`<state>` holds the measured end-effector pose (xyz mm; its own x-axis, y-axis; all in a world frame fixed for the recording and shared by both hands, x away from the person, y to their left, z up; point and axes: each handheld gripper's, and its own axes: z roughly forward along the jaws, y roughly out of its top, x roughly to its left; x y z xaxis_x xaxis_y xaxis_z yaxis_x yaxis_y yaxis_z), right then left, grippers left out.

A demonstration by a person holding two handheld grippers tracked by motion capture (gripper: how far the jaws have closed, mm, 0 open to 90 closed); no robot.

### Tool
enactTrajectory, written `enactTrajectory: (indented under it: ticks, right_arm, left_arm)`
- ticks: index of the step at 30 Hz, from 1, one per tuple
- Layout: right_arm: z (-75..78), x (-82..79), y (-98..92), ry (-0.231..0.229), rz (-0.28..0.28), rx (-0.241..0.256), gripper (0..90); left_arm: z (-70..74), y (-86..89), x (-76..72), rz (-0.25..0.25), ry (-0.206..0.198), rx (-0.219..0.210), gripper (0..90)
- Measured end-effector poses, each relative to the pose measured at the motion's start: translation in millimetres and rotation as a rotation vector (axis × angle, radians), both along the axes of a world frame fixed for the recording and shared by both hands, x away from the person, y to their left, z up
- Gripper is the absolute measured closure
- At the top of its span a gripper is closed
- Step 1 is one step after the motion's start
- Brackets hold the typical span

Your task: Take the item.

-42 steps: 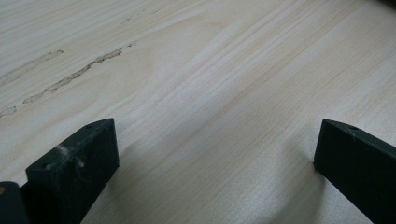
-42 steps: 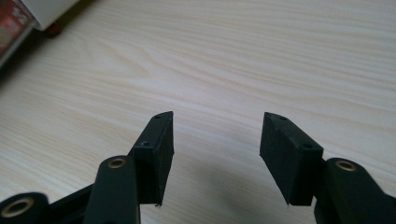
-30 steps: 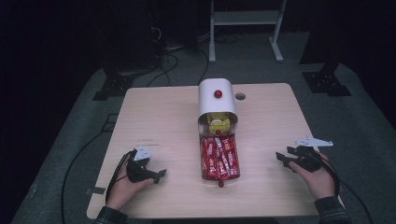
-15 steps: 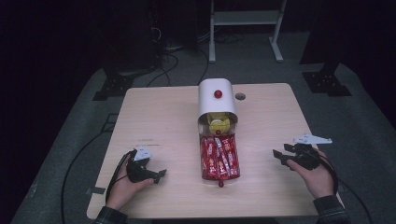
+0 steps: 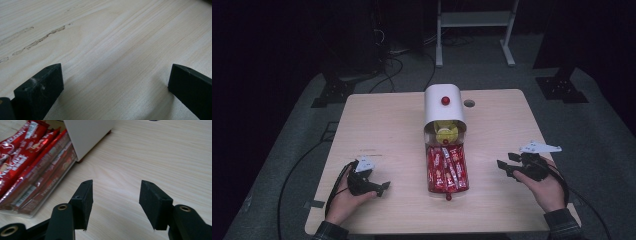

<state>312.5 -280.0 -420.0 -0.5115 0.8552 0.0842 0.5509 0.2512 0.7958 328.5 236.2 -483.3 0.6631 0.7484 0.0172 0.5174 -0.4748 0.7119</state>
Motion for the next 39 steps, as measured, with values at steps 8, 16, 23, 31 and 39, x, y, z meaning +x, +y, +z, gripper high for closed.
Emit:
enactTrajectory:
  ticks: [8, 16, 23, 31, 39]
  right_arm:
    - [5.2, -1.5, 9.0, 0.000, 0.030, 0.013, 43.6]
    - [8.8, -1.0, 19.5, 0.001, 0.059, 0.019, 43.6]
    - [12.2, -0.3, 30.4, -0.001, 0.096, 0.027, 43.6]
    - [14.4, -0.7, 43.8, -0.005, 0.135, 0.028, 44.9]
    - [16.1, -0.3, 54.4, -0.009, 0.162, 0.030, 46.8]
  left_arm:
    - [0.0, 0.0, 0.0, 0.000, 0.000, 0.000, 0.0]
    - [0.0, 0.0, 0.0, 0.000, 0.000, 0.000, 0.0]
    - [0.0, 0.0, 0.0, 0.000, 0.000, 0.000, 0.0]
    - [-0.1, 0.1, 0.1, -0.001, -0.001, 0.000, 0.0]
    - [-0.1, 0.0, 0.1, 0.000, -0.001, 0.000, 0.0]
